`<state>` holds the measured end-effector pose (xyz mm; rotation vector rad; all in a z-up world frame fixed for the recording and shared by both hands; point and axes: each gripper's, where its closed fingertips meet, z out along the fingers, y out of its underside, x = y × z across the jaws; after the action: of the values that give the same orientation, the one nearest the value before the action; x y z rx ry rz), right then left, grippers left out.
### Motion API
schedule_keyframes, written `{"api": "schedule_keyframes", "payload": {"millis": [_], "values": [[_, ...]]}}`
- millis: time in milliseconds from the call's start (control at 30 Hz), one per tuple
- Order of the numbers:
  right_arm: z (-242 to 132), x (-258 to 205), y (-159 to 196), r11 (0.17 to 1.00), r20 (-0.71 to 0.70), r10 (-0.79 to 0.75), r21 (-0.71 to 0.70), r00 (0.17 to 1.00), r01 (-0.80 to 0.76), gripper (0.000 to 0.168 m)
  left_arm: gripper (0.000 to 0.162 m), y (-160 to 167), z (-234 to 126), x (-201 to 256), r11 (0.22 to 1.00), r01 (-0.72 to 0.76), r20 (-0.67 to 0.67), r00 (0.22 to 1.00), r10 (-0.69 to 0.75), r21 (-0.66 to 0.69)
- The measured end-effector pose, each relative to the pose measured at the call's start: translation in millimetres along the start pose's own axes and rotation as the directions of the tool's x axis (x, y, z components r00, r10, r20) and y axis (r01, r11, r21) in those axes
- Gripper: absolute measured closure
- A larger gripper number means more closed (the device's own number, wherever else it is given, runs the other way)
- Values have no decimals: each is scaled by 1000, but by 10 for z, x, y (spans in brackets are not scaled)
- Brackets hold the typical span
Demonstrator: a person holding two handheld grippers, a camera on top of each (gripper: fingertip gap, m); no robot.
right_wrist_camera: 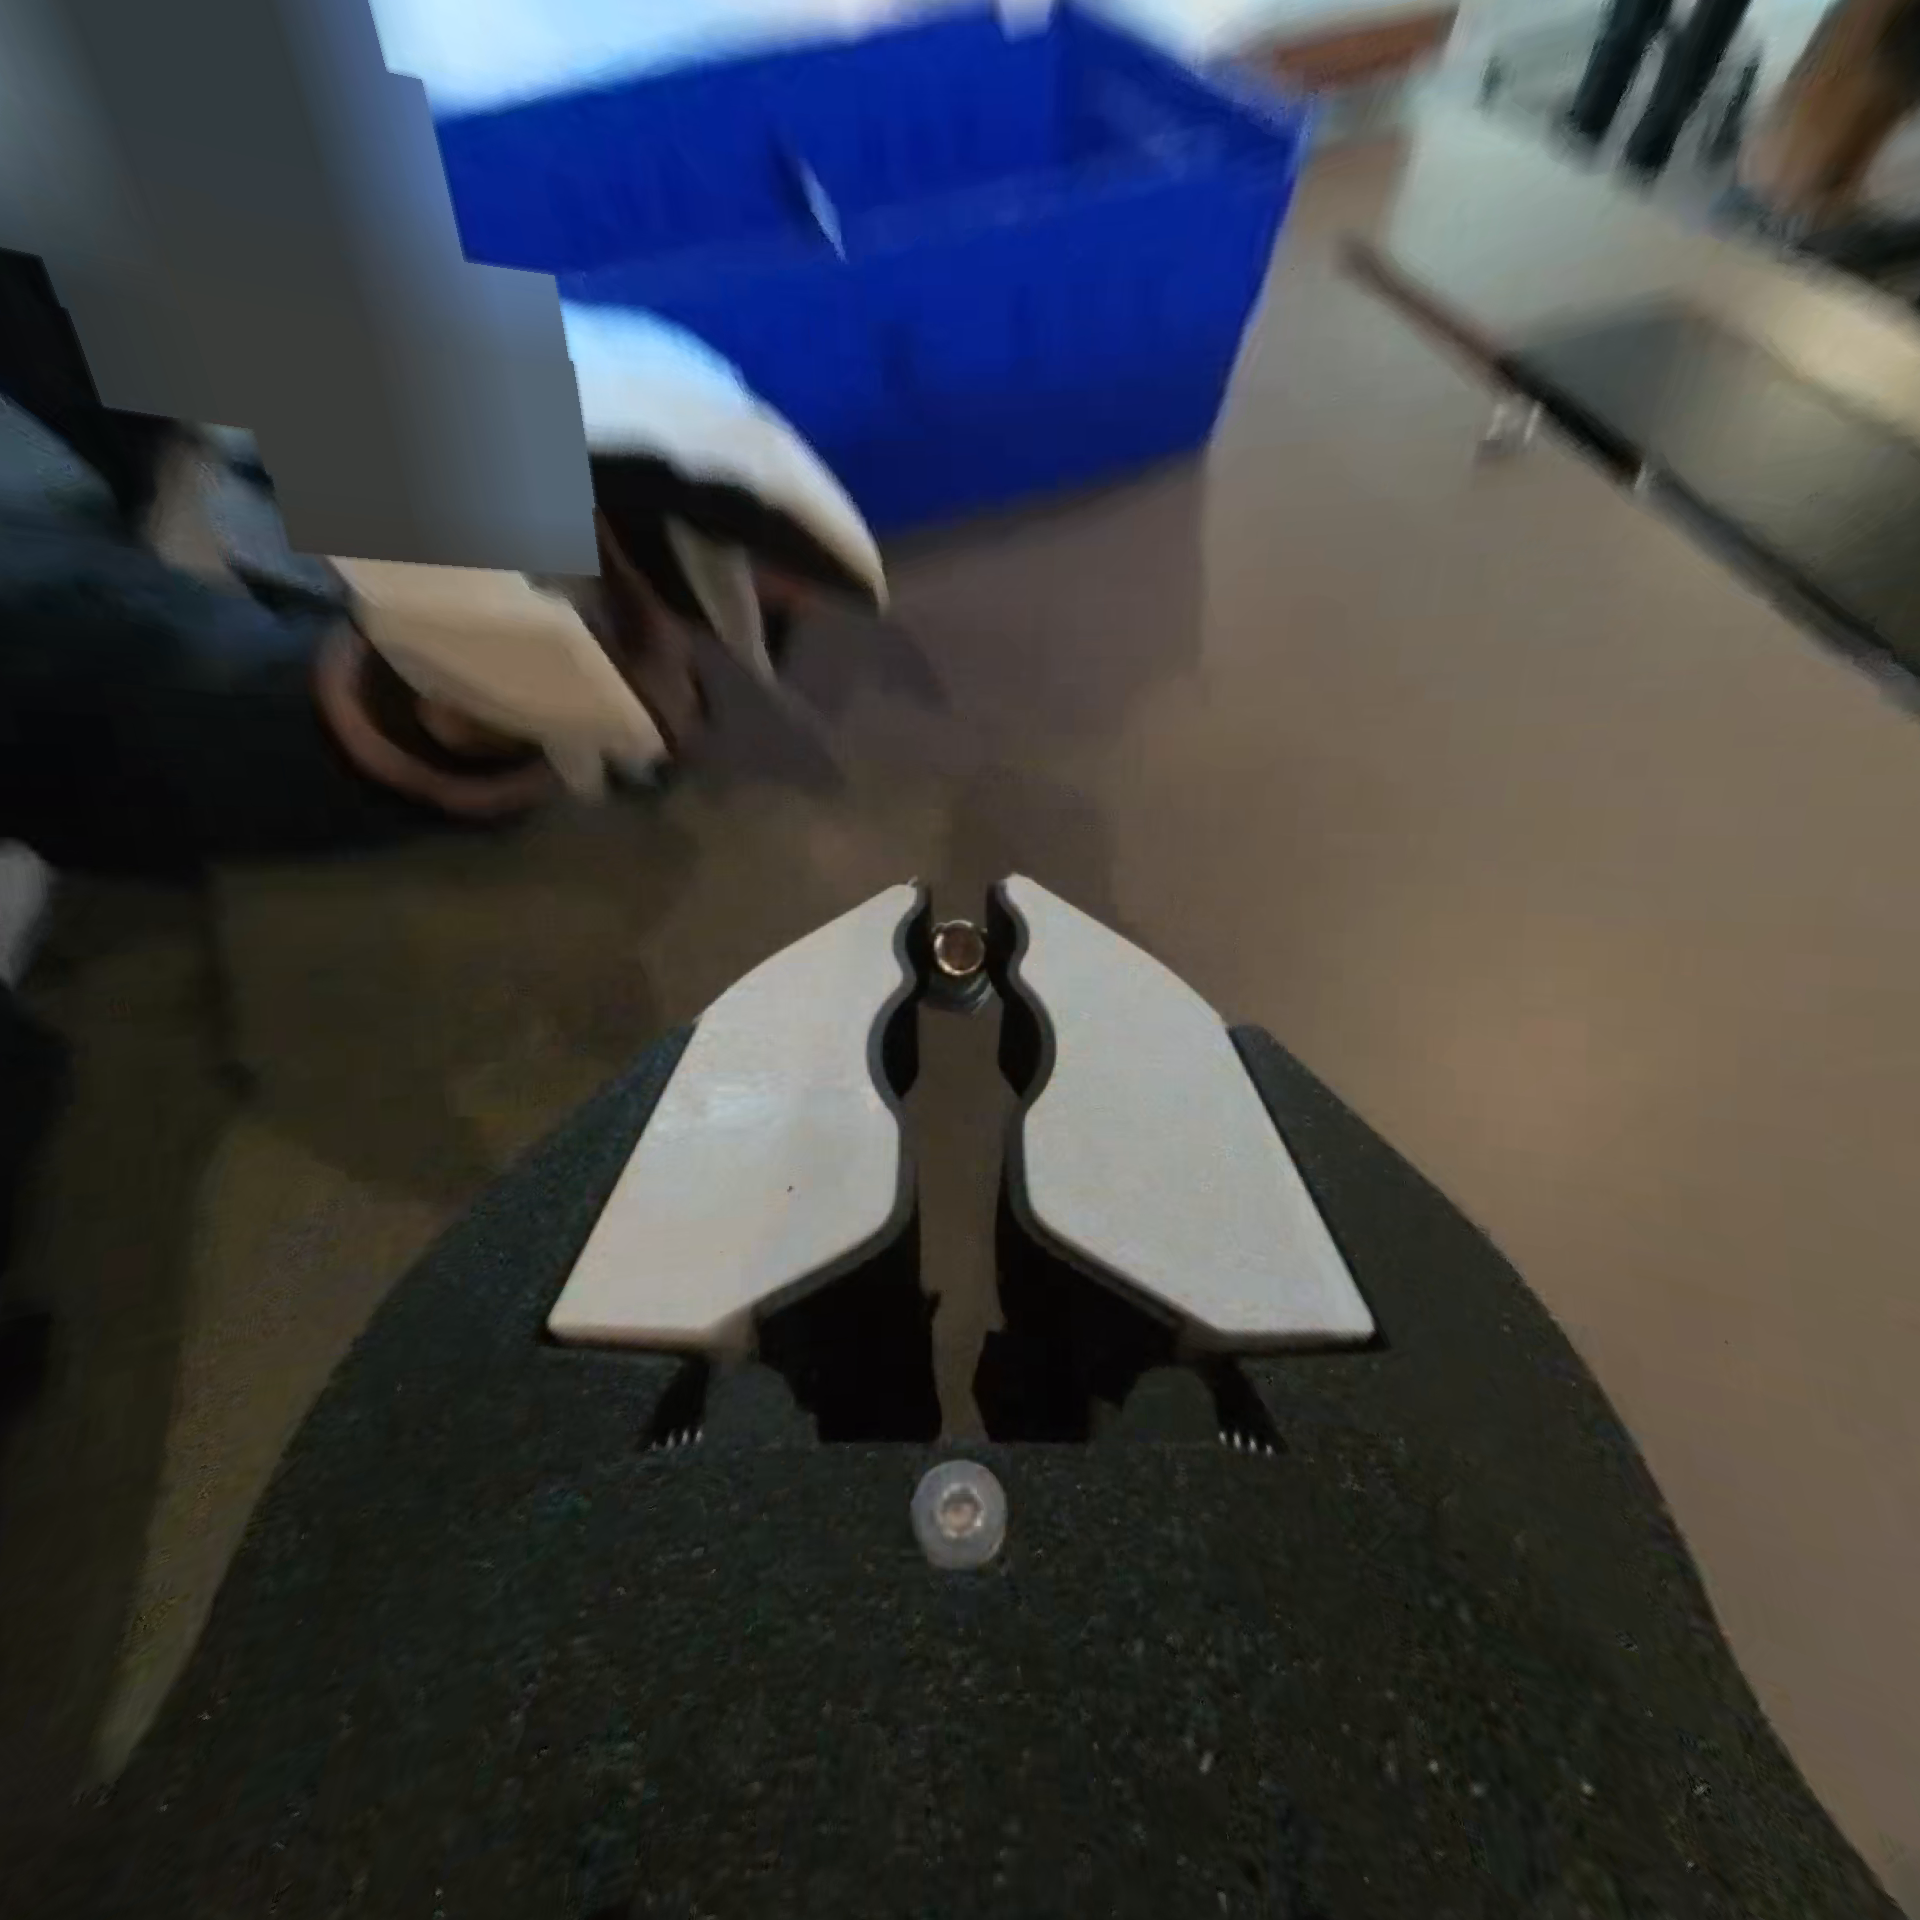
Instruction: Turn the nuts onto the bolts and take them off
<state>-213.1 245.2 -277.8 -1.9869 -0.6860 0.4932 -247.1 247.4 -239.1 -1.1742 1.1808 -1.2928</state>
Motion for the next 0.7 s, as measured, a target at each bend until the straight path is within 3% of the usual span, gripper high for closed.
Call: {"api": "schedule_keyframes", "payload": {"millis": [67, 300, 400, 533, 600, 700], "values": [[80, -5, 190, 985, 4, -52, -162, 999, 52, 158, 120, -5, 1, 2, 999, -40, 16, 999, 40, -6], [302, -118, 408, 933, 55, -163, -317, 985, 172, 158, 123, 33, 27, 36, 992, -119, 31, 992, 121, -41], [332, -153, 463, 926, 75, -166, -331, 983, 182, 158, 123, 31, 19, 5, 994, -106, 45, 993, 108, -38], [347, -222, 442, 942, 114, -116, -304, 987, 146, 145, 124, 25, 10, -25, 996, -79, 53, 995, 80, -27], [305, -229, 394, 949, 126, -99, -287, 987, 131, 134, 124, 11, -1, -44, 997, -77, 64, 995, 78, -19], [139, -82, 200, 971, 110, -87, -211, 990, 108, 131, 124, -30, -22, -56, 996, -86, 79, 993, 86, 6]]}}
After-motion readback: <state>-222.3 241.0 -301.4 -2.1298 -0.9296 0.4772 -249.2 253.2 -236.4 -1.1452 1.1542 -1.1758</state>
